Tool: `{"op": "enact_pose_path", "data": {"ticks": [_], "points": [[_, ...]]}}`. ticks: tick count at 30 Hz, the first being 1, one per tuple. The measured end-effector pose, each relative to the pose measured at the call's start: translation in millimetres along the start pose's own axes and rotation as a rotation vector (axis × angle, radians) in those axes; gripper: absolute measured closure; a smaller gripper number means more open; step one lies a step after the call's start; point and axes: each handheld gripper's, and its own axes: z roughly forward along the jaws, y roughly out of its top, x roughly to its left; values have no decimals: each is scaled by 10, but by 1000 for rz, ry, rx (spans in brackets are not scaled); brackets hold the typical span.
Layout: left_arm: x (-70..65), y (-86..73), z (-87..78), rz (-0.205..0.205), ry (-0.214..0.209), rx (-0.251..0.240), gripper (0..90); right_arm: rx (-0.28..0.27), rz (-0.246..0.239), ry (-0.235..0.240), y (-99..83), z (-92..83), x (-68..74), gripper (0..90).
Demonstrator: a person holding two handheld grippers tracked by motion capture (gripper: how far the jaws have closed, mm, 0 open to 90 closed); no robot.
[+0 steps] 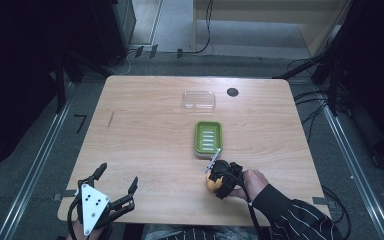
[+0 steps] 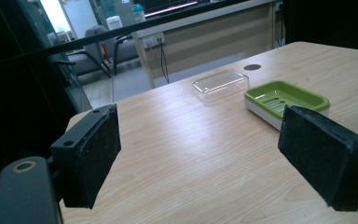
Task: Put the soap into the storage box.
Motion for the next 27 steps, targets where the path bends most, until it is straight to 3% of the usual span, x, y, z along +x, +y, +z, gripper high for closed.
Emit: {"op": "enact_pose_path", "data": {"ticks": [27], "points": [[7, -2, -7, -7, 3, -3, 130, -11, 91, -38, -206, -120, -229, 399]]}}
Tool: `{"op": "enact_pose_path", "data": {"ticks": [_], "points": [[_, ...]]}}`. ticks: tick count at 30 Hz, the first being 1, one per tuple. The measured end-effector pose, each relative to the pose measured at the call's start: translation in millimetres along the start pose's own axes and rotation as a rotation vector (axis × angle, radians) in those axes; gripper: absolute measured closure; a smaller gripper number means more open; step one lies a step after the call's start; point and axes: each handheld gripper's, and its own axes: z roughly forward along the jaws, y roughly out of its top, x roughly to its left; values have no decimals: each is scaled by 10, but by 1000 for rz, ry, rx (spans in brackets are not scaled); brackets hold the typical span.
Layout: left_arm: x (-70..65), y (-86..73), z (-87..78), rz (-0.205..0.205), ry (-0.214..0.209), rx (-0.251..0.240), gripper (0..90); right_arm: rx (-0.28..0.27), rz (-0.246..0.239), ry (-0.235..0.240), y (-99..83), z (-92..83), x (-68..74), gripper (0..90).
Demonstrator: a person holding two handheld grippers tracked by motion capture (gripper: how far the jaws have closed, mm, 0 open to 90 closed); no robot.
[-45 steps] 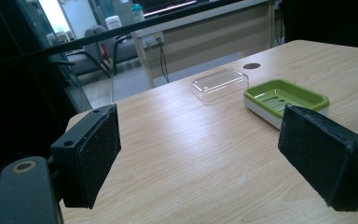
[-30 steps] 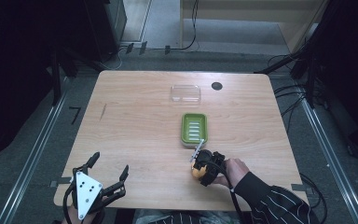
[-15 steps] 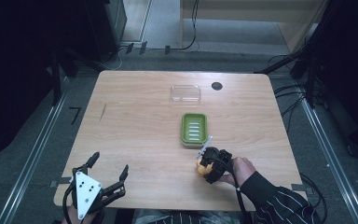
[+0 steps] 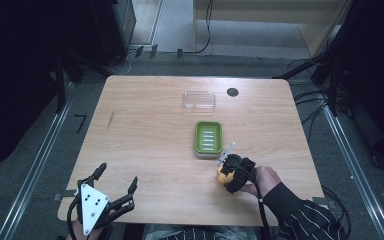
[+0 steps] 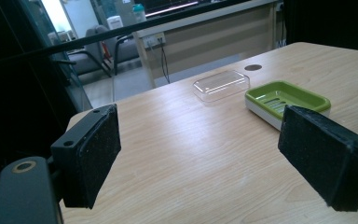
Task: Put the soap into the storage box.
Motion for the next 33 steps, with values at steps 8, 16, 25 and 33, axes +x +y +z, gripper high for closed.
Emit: {"op": "enact_pose_path", "data": {"ticks": [8, 16, 25, 33], "points": [[4, -1, 1, -2, -2, -1, 130, 2, 17, -18, -32, -30, -84, 399], [3, -2, 2, -2, -1, -1, 130, -1, 24, -26, -41, -46, -122, 399], [2, -1, 0, -2, 1, -1, 130, -9, 44, -40, -57, -93, -195, 399], [0, -1, 0, -1, 1, -1, 130, -22, 50, -51, -40, -128, -256, 399]]}}
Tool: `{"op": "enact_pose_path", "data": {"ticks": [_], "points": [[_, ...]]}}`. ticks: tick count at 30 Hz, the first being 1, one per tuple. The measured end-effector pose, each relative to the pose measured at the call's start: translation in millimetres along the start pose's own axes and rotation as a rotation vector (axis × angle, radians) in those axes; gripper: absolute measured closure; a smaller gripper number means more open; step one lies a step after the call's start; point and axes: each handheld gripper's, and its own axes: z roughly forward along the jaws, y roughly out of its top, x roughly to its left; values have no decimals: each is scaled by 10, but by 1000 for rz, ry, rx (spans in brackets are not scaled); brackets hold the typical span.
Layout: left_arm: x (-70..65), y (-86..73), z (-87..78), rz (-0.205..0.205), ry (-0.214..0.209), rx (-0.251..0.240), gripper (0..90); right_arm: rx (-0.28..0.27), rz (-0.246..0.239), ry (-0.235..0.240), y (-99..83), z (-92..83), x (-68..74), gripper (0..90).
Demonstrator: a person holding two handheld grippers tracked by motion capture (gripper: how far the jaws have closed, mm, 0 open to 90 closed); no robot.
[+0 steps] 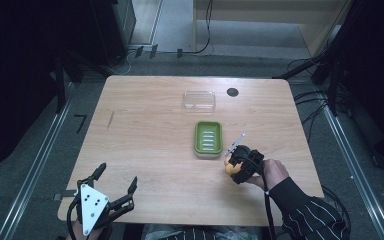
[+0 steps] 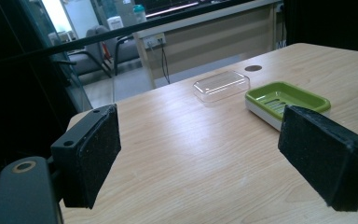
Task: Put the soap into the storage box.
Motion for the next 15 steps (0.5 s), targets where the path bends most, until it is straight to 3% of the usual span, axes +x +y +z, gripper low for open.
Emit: {"op": "enact_pose_path", "data": {"ticks": [7, 15], "points": [[1, -1, -1, -1, -1, -1, 130, 8, 12, -10, 70, 7, -16, 399], [0, -2, -2, 1, -1, 0, 130, -20, -1, -19, 185, -66, -18, 399]]}}
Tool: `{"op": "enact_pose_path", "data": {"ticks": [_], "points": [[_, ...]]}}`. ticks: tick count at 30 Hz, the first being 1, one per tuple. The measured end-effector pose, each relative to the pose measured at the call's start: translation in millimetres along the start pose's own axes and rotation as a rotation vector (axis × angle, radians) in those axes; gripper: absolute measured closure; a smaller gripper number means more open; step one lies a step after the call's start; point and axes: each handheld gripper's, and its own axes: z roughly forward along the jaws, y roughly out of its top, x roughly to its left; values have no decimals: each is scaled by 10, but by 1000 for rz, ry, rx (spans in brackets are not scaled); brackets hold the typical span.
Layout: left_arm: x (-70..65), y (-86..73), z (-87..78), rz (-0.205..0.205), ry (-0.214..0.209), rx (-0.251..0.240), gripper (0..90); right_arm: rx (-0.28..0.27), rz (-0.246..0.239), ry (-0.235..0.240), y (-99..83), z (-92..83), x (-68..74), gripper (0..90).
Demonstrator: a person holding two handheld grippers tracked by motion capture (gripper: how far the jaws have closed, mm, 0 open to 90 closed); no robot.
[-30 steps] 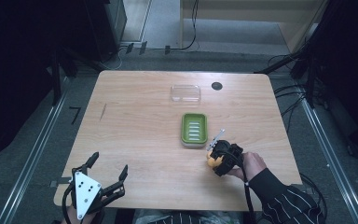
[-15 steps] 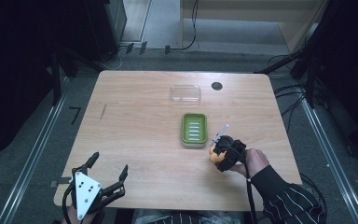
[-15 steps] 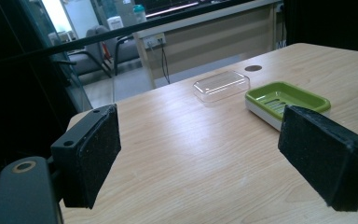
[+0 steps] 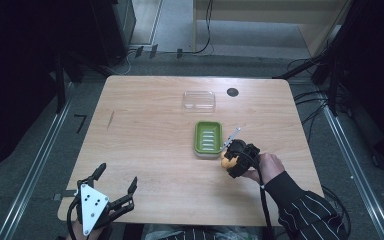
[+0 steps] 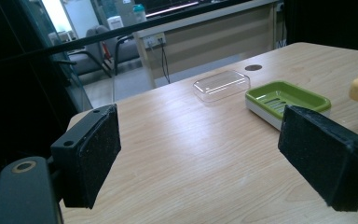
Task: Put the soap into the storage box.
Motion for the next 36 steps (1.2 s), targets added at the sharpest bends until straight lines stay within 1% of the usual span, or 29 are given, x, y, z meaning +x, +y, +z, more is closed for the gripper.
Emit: {"op": "enact_pose_path", "data": {"ticks": [2, 5, 10, 13, 17, 19, 20, 25, 26, 29, 30, 36], "points": [[-1, -1, 0, 1, -1, 0, 130, -4, -8, -6, 19, -8, -6, 400], [1, 0, -1, 0, 0, 2, 130, -7, -2, -5, 49, -17, -12, 399], [-3, -1, 3, 0, -1, 0, 130, -9, -8, -9, 90, -16, -31, 400], [-3, -1, 4, -1, 0, 0, 130, -11, -1, -9, 126, -16, -42, 400], [-5, -1, 5, 1, -1, 1, 130, -18, -9, -14, 189, -3, -64, 399], [-4, -1, 5, 0, 1, 1, 130, -13, -5, -12, 199, -8, -62, 399], [-4, -1, 4, 1, -1, 1, 130, -19, -14, -14, 225, -2, -72, 399], [-5, -1, 6, 1, 0, 2, 130, -21, -9, -16, 277, 6, -85, 399], [-4, -2, 5, 1, 0, 2, 130, -22, -14, -16, 288, 8, -94, 399], [-4, -2, 5, 2, 0, 2, 130, -25, -10, -16, 324, 11, -101, 399], [-4, -2, 5, 2, 0, 3, 130, -27, -18, -18, 337, 13, -109, 399], [-3, -1, 4, 0, 1, 3, 131, -25, -18, -18, 403, 23, -110, 399]]}}
